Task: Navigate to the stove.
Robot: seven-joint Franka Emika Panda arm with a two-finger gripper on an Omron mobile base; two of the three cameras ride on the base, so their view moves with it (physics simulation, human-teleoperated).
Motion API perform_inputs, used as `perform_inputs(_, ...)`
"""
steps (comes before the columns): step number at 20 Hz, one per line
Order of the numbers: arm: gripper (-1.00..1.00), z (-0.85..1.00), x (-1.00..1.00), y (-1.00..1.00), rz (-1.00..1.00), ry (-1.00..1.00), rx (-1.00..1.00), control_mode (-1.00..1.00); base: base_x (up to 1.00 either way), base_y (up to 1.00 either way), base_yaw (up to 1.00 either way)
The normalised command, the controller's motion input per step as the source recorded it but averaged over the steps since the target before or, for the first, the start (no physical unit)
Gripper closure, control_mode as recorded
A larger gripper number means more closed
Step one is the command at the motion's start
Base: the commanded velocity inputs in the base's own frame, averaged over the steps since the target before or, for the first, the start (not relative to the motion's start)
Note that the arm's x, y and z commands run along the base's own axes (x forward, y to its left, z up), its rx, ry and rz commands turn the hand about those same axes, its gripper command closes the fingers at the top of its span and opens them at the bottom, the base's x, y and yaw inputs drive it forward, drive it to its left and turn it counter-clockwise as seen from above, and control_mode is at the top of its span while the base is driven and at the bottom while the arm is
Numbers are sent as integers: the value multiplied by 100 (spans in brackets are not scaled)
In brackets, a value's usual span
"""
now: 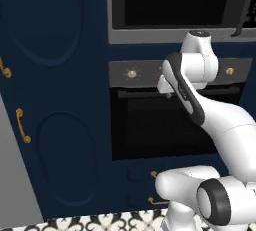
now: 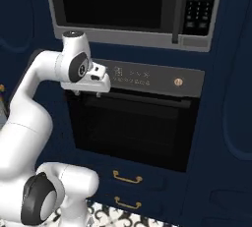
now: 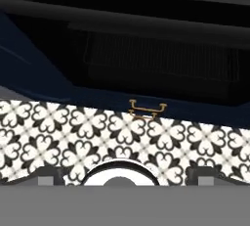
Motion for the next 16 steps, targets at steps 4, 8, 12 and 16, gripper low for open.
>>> perform_inputs(4,-100,0,0,0,0,0,0,100,-24,69,75)
perform_inputs(8,-100,0,0,0,0,0,0,100,-10,65,84)
perform_inputs(12,-100,0,0,0,0,0,0,100,0,53,88)
perform_inputs(16,-100,0,0,0,0,0,0,100,0,52,85)
